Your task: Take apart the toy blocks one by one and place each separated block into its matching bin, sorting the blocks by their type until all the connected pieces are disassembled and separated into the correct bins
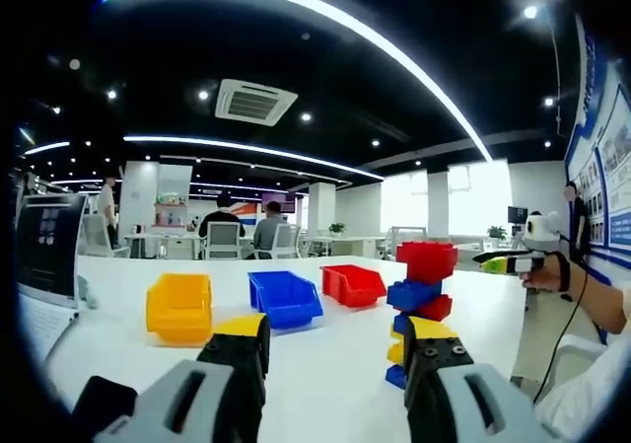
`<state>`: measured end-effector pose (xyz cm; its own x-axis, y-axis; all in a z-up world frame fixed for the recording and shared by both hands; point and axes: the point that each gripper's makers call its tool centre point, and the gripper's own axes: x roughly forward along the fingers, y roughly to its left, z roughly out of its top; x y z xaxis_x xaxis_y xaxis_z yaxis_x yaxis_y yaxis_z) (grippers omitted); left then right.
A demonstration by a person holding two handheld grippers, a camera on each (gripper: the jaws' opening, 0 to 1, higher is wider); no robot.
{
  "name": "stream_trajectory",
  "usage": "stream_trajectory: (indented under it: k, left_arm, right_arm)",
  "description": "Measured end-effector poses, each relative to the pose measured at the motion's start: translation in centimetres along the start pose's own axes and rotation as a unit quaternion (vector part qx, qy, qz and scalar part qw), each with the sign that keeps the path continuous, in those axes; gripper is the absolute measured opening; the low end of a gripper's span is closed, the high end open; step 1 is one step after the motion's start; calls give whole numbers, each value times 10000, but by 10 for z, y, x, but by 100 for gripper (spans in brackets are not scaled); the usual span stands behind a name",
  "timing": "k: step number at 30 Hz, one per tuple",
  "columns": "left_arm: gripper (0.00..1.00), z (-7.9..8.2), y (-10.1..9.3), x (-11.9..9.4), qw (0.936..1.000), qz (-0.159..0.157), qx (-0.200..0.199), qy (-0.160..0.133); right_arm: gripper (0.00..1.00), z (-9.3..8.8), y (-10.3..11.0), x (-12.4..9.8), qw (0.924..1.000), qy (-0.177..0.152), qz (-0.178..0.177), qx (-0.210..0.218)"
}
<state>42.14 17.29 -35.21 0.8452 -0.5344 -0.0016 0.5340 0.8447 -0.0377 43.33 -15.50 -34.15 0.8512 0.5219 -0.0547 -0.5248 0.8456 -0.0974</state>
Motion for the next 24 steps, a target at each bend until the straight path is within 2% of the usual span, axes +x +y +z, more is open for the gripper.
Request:
stream_trajectory:
  k: [7, 13, 18, 24]
  left_arm:
    - [56, -2, -2, 1, 10000, -50, -28, 16]
    - [56, -3, -7, 5, 9999, -146, -63, 25]
    - [60, -6, -19, 13, 9992, -390, -81, 73]
    - [64, -12, -36, 28, 9967, -801, -119, 84]
  right_arm:
    - [45, 2, -1, 1, 10000, -10, 15, -11]
    - [45, 12, 7, 7, 9998, -43, 149, -152]
    - [46, 28, 22, 15, 9979, -69, 443, -460]
    - [47, 49, 46, 26, 9919, -59, 894, -898]
